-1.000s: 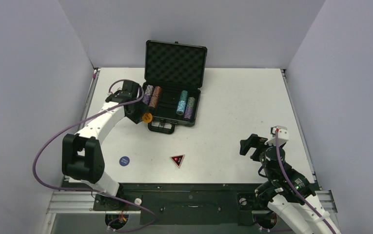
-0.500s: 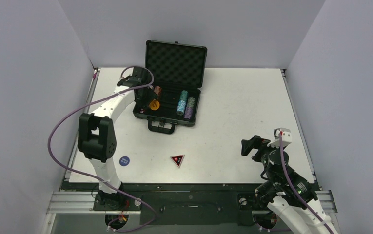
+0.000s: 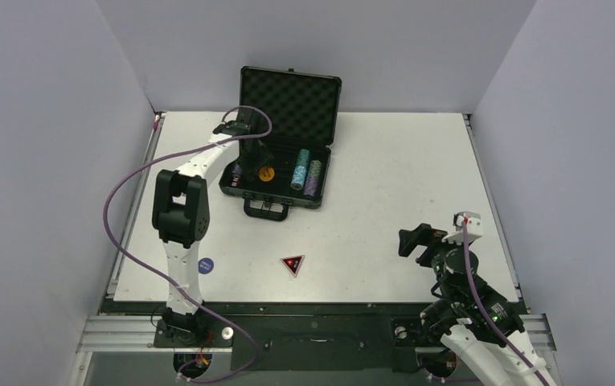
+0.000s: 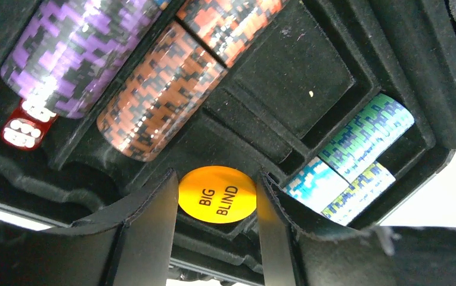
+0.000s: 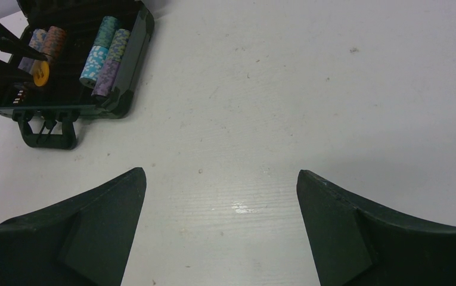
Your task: Pack up texas hold em set
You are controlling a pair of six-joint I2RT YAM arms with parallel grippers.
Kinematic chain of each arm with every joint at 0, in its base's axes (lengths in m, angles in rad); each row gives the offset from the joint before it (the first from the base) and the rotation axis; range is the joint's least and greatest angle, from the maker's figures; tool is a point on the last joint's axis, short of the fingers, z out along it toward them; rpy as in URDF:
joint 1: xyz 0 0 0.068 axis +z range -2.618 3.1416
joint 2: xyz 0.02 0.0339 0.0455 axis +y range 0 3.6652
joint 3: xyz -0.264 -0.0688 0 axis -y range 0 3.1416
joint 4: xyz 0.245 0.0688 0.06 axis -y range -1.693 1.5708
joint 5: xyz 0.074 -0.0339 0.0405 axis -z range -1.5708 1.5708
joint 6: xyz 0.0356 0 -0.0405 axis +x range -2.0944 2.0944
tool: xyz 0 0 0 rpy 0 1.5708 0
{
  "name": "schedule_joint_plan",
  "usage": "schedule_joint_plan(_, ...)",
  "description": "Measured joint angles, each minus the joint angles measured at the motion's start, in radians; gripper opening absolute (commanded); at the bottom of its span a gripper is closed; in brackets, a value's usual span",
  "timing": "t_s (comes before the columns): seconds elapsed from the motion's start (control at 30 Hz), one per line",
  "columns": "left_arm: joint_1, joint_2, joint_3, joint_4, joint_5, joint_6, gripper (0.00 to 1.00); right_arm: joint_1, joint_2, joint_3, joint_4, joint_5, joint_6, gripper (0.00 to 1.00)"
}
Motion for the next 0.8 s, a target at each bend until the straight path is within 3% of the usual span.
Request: schedule_joint_plan(0.8, -0.074, 0.137, 0.222, -0.086, -0.173, 0.412, 0.00, 0.000, -0.029, -0.014, 0.005, 0.022, 0.000, 0.93)
